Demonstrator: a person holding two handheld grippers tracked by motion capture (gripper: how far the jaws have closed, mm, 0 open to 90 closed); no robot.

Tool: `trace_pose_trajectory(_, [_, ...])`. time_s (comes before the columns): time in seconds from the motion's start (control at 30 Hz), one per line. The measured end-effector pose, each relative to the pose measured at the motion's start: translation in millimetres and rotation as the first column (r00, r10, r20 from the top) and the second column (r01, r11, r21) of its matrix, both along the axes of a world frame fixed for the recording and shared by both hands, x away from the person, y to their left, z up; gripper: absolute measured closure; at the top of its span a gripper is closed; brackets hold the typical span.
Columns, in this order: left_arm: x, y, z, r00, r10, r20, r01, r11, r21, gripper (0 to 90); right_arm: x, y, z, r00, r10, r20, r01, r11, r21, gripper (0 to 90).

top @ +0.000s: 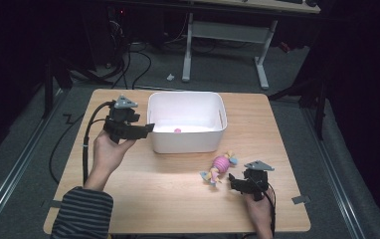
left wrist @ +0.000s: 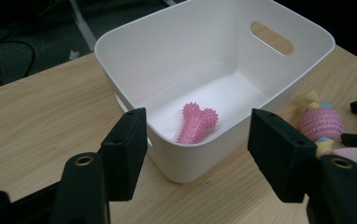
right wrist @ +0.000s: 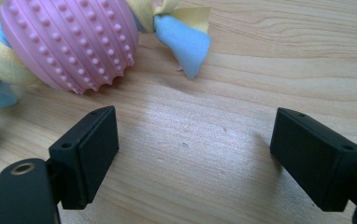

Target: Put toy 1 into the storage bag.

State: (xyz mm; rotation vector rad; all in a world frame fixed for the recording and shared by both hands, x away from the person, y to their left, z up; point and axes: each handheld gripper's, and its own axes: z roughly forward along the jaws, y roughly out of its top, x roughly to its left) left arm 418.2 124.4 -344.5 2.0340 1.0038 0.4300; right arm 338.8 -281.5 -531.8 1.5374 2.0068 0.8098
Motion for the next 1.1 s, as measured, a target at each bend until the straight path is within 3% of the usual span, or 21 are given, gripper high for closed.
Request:
trace_pose_trajectory(0.33, [-11.7, 3.6, -8.8, 0.9999, 0.012, 0.012, -0.012, 0.9997, 0.022, 37.7, -0.1, 0.2, 0.0, 1.0000, 0.002, 0.000, -0.002, 1.0000, 0.000, 15.4])
trace_pose_trajectory(0.63, [-19.3, 6.9, -20.6, 0.9998, 0.014, 0.010, -0.014, 0.9999, -0.004, 37.2, -0.1, 0.4, 0.0, 1.0000, 0.002, 0.000, -0.002, 1.0000, 0.001, 15.5])
trace_pose_trajectory(1.1, [-30.3, 12.7, -46.5, 0.9992, 0.033, -0.025, -0.033, 0.9991, -0.025, 36.9, -0.2, 0.5, 0.0, 1.0000, 0.002, -0.001, -0.002, 1.0000, 0.000, 15.5])
